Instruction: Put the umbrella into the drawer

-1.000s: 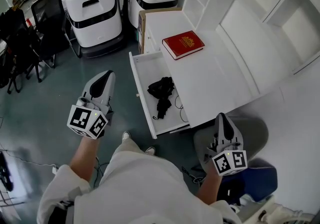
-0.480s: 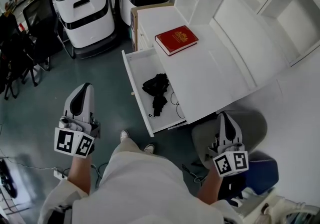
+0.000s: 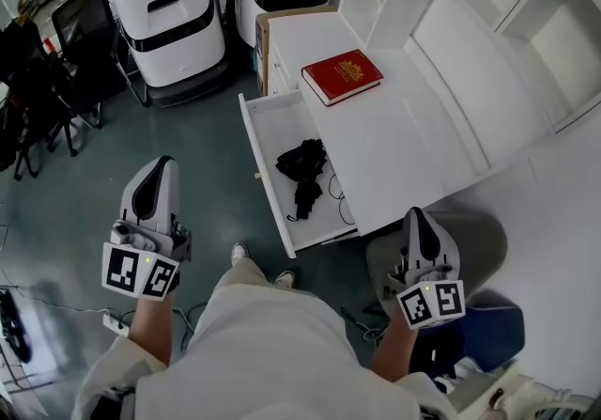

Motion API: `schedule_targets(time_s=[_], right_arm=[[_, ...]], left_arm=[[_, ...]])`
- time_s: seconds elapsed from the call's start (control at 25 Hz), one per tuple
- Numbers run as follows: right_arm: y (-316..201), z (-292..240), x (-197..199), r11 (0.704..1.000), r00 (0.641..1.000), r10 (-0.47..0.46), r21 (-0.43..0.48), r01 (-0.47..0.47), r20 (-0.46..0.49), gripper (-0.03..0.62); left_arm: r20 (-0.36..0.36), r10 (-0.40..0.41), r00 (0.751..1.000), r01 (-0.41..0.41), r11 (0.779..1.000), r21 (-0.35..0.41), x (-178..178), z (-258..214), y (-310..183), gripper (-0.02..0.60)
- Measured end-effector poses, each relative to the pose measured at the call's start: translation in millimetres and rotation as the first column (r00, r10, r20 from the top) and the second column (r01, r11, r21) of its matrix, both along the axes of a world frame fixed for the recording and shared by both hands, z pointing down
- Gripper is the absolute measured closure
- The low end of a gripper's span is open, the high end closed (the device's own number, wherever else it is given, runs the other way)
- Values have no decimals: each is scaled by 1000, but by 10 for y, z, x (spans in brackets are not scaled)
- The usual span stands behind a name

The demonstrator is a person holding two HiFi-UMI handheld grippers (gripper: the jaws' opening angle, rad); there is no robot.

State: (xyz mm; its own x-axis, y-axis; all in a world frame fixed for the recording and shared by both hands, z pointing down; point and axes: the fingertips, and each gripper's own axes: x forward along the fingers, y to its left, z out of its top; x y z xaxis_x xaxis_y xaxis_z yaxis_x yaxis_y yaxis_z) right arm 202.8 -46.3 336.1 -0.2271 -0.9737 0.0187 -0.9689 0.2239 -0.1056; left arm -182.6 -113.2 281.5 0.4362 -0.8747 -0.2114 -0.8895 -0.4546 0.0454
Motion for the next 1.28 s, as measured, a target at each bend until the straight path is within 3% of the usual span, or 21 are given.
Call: schedule_targets(time_s=[0.36,0.6,0.92,1.28], right_arm=[[-154,-19,-140,1000,1000,-25,1,25,-7,594],[-248,41,-205,1000,998,5,-7,-5,-63,595],[-482,76,-327,1000,999,-22,-20,22,-48,594],[-806,53,-571,998,997,-54,-46,52,-61,594]], left_arm=[[6,-35,999,35,999,-4,-191,-6,-40,568],[-2,-50,999,50,998,-26,-300,88,-106,568],[19,-66,998,67,996,-66,-398,149,-233,568],[8,-51,999,51,995,-89,-478,134,-556,568]])
